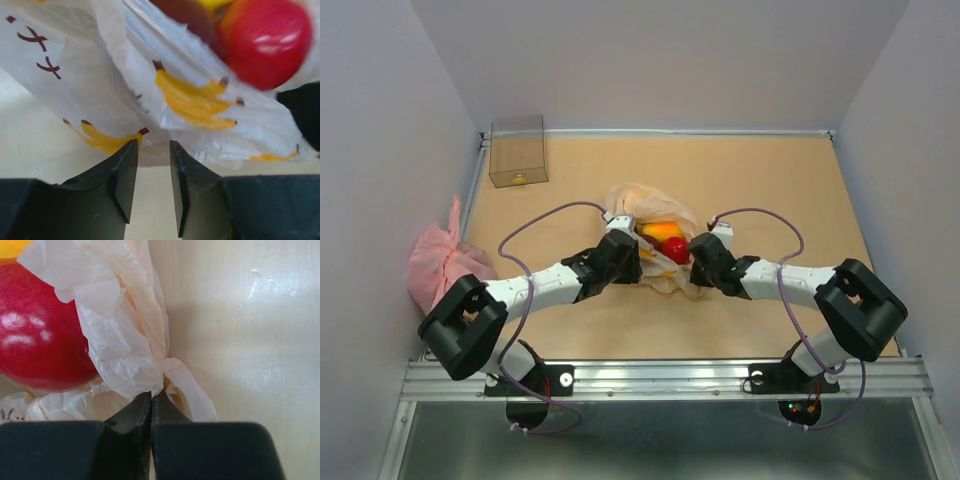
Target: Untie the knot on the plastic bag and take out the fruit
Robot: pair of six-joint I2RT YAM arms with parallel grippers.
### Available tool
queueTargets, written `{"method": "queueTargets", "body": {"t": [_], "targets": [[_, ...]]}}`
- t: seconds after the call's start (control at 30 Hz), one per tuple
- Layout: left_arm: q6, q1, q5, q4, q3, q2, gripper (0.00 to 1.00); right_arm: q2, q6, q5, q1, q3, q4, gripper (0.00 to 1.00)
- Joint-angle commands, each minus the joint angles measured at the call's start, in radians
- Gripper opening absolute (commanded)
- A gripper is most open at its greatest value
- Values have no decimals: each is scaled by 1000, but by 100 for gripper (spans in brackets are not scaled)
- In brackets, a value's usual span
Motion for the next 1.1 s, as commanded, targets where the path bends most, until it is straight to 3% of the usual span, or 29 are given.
{"method": "queueTargets", "body": {"t": [0.0,0.17,0.3,0.47,0.7,0.77,0.87,0.9,1.07], "targets": [[-46,2,-50,80,-34,55,41,27,18,-58,-6,51,86,1],[-82,3,-23,112,-23,84,38,27,13,-61,-6,44,88,1],[-126,49,-83,82,-72,95,32,-6,21,-61,-6,17,126,1],[-165,140,28,137,-122,152,30,-31,27,-116,-12,-15,184,1],[-180,144,83,160,-118,175,31,-17,67,-183,-51,-58,259,1],[-180,144,77,157,-128,118,34,-3,62,-179,-51,-60,258,1],[-166,144,60,133,-123,15,48,38,62,-185,-57,-61,256,1],[-160,144,52,105,-117,-14,58,49,65,-193,-55,-66,256,1],[-68,109,-6,12,-45,-201,72,70,50,-202,-57,-72,256,1]]}}
